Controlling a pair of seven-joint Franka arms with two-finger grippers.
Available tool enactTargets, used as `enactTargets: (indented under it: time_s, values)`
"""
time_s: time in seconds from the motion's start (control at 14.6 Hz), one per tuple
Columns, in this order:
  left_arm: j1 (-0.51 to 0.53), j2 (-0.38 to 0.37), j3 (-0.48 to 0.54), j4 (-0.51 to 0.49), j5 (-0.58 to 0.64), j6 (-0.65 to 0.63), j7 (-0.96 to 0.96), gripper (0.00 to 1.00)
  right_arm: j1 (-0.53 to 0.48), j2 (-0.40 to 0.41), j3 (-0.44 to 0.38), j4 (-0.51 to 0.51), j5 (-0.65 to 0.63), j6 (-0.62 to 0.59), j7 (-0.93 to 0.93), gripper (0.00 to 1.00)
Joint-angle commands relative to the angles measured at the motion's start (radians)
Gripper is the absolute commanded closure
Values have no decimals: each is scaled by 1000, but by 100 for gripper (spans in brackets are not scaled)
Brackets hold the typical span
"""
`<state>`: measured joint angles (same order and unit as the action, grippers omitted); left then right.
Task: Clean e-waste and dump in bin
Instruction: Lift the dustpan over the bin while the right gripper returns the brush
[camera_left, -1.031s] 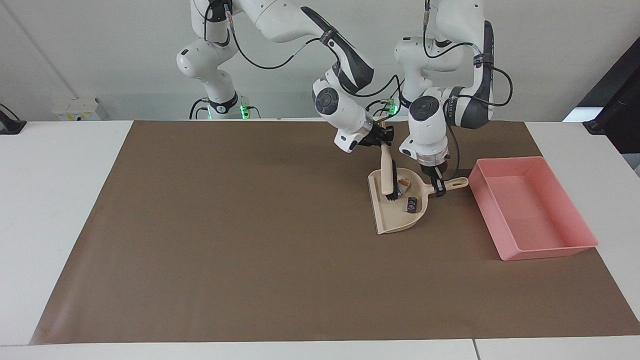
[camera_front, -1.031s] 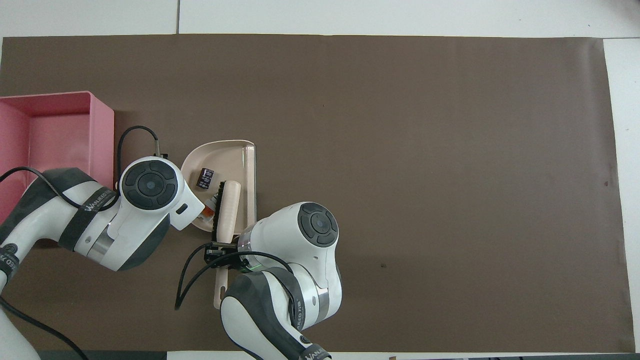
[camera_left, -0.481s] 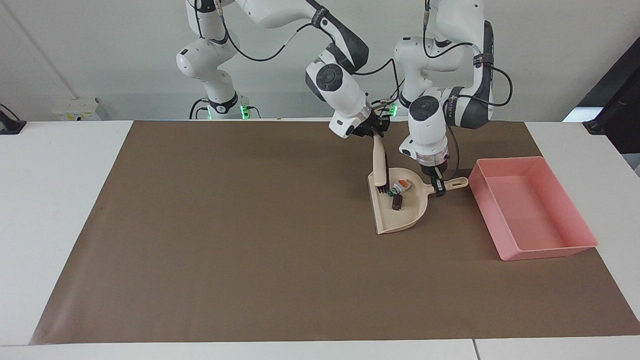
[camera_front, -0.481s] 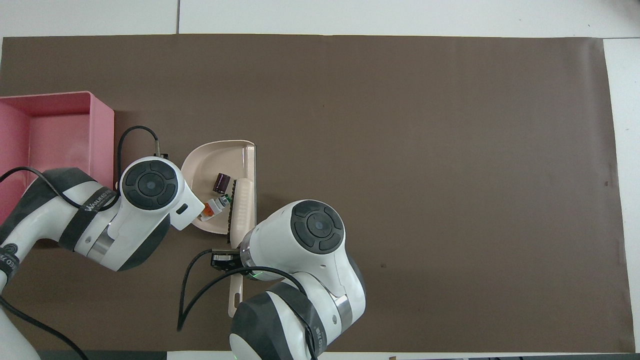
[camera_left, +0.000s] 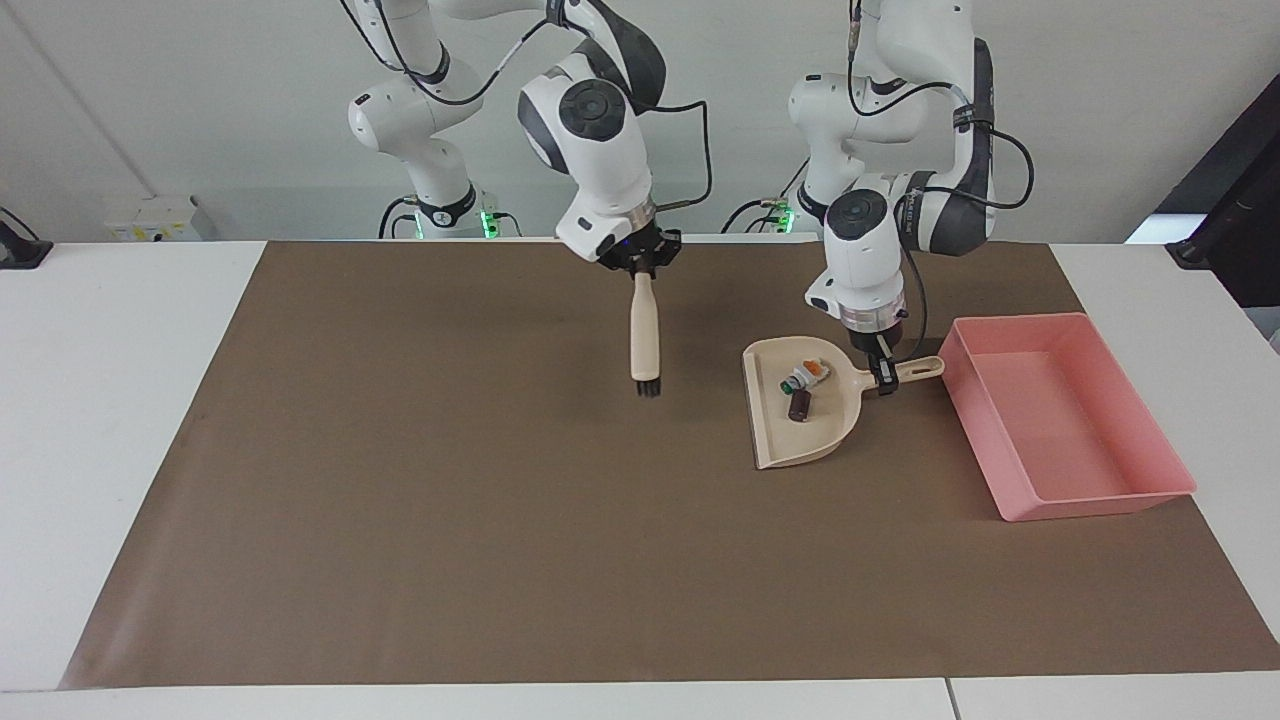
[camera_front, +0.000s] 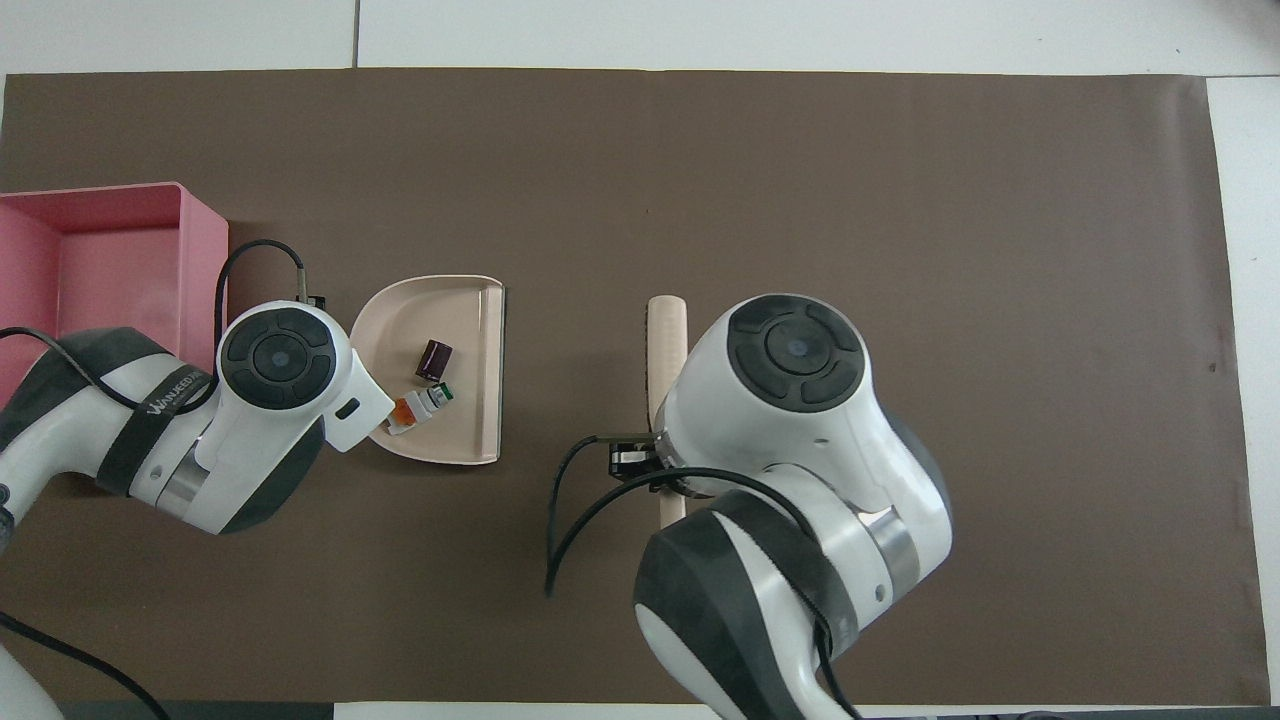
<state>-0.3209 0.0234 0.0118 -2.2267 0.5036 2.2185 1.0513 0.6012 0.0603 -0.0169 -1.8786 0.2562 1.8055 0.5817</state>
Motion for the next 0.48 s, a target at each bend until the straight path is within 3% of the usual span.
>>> enactTargets:
  time_s: [0.0, 0.27, 0.41]
  values:
    - [46, -30, 7, 19, -78, -23, 138, 100, -124, -34, 11, -25, -72, -87, -93, 99]
    - [112, -31, 10, 88, -287, -56, 323, 100, -303, -56, 12, -65, -150, -164, -291, 99]
    - [152, -31, 10, 134, -353, -94, 383, 100, -354, -92, 12, -156, -210, -137, -344, 99]
